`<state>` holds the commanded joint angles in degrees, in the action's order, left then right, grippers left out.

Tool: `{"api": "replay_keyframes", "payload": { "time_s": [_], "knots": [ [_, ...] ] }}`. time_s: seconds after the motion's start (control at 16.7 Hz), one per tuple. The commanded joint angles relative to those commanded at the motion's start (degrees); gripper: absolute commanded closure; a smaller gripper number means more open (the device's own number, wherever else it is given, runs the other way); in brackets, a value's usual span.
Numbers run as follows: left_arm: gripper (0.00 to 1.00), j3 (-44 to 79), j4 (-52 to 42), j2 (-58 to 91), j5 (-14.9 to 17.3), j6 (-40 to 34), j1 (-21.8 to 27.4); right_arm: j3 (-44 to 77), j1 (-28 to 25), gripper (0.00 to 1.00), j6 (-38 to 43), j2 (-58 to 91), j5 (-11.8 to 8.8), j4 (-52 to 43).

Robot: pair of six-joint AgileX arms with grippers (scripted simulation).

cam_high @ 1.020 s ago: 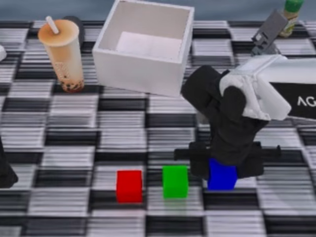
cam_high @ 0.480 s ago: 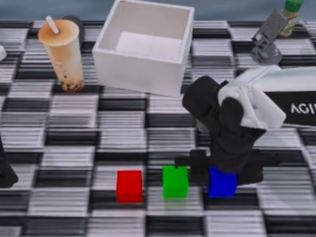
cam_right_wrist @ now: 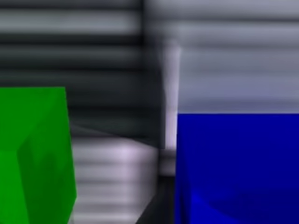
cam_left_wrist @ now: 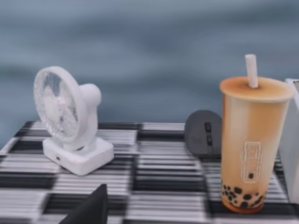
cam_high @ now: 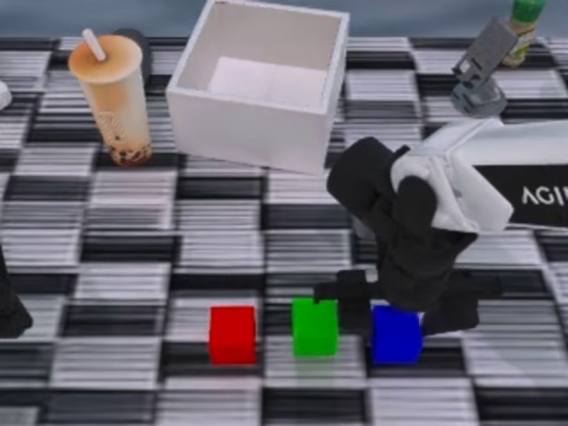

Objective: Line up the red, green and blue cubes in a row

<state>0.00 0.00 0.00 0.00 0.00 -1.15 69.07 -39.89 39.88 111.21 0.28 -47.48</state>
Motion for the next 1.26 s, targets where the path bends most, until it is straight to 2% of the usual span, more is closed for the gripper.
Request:
{"api": "replay_keyframes", "payload": {
  "time_s": [0.12,0.18,0.78,1.08,1.26],
  "knots": [
    [0.0,0.0,0.0,0.0,0.0,0.0,0.0,0.0,0.0,0.02,0.0,0.0,0.0,0.0],
    [0.0,0.0,0.0,0.0,0.0,0.0,0.0,0.0,0.0,0.0,0.0,0.0,0.0,0.0],
    [0.0,0.0,0.0,0.0,0.0,0.0,0.0,0.85,-0.11,0.0,-0.07,-0.33,-0.01,-1.0],
    [0.0,0.0,0.0,0.0,0.0,0.0,0.0,7.23,-0.38,0.0,-0.02,-3.86,-0.07,-11.69],
    [0.0,0.0,0.0,0.0,0.0,0.0,0.0,9.52,-0.41,0.0,-0.14,-5.54,-0.03,-15.03]
  ]
}}
